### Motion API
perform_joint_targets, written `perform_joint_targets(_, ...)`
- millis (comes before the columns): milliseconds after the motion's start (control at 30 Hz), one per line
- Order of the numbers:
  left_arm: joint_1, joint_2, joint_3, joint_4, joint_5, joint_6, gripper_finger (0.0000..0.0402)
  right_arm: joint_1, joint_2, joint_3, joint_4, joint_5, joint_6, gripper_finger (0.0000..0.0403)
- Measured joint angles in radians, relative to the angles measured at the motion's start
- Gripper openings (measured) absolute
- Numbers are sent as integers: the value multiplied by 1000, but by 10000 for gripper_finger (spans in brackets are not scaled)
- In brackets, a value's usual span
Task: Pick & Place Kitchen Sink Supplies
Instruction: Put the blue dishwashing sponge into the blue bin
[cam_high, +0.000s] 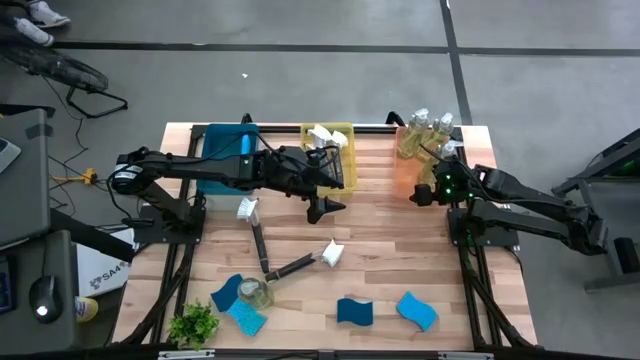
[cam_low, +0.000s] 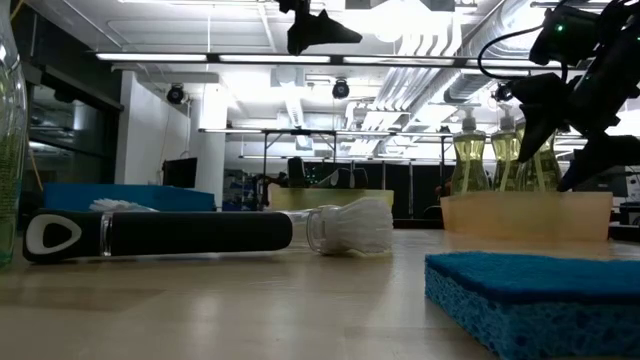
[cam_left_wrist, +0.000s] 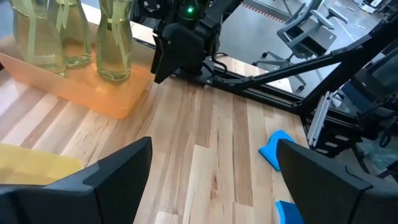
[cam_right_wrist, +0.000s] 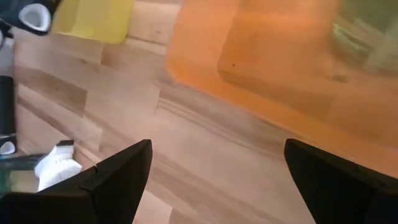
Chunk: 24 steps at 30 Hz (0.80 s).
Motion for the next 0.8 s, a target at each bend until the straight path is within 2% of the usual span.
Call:
perform_joint_targets(333,0,0,0,-1,0,0,337,-1,-46,3,48,40,-179,360)
perform_joint_targets(500,0,0,0,-1,2,-3,337,-1,-46,76,-49,62,-235,360)
perform_joint_targets(800,0,0,0,-1,2,-10,337,-1,-46,269,-247,70,-226,360)
